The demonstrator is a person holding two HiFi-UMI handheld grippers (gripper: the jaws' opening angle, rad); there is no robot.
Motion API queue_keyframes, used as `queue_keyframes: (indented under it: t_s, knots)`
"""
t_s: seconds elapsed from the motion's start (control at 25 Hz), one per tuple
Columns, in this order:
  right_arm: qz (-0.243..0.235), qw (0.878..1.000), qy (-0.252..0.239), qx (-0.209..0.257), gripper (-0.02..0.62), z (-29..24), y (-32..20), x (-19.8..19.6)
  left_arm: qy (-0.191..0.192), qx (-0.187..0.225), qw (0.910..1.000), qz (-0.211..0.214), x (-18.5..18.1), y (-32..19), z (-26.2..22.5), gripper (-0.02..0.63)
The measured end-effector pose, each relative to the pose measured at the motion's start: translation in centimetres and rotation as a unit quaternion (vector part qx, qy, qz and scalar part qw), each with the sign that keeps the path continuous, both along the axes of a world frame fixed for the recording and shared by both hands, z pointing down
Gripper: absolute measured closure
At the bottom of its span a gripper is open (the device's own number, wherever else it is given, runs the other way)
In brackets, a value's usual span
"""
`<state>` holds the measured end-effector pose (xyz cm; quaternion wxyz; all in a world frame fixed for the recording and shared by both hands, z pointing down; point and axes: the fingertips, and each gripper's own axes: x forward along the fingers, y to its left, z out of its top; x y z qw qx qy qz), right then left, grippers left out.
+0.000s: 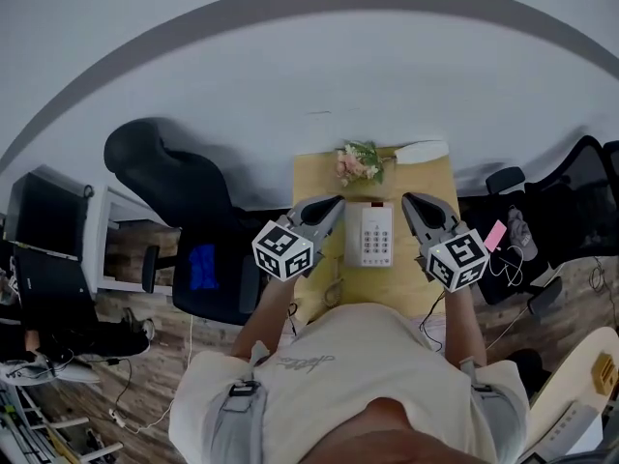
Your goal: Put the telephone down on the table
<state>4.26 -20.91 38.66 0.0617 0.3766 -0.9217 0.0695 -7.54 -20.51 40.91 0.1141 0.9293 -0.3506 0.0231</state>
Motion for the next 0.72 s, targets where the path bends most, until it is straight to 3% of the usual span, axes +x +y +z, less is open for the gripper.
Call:
queue_keyframes:
  t_s: [0.24,0.52,0.72]
  knots:
    - [0.002,0.999,0.002,0.037,0.594,-3.5,-0.6,-0.4,-0.001,0.051,0.9987,-0.001,0.1,-0.5,-4.5,0.588]
    - [0.01,0.994,0.044,0.097,0.594,-6.4,-1.4,-0.9,-0.029,0.111,0.9933,-0.017,0.3,-1.7,-8.1,0.588]
    - [0.02,0.993,0.014,0.113,0.594,-8.7,-2.2,-0.6,-0.023,0.138,0.9892,-0.044,-0.5,-3.0,-10.6,0.588]
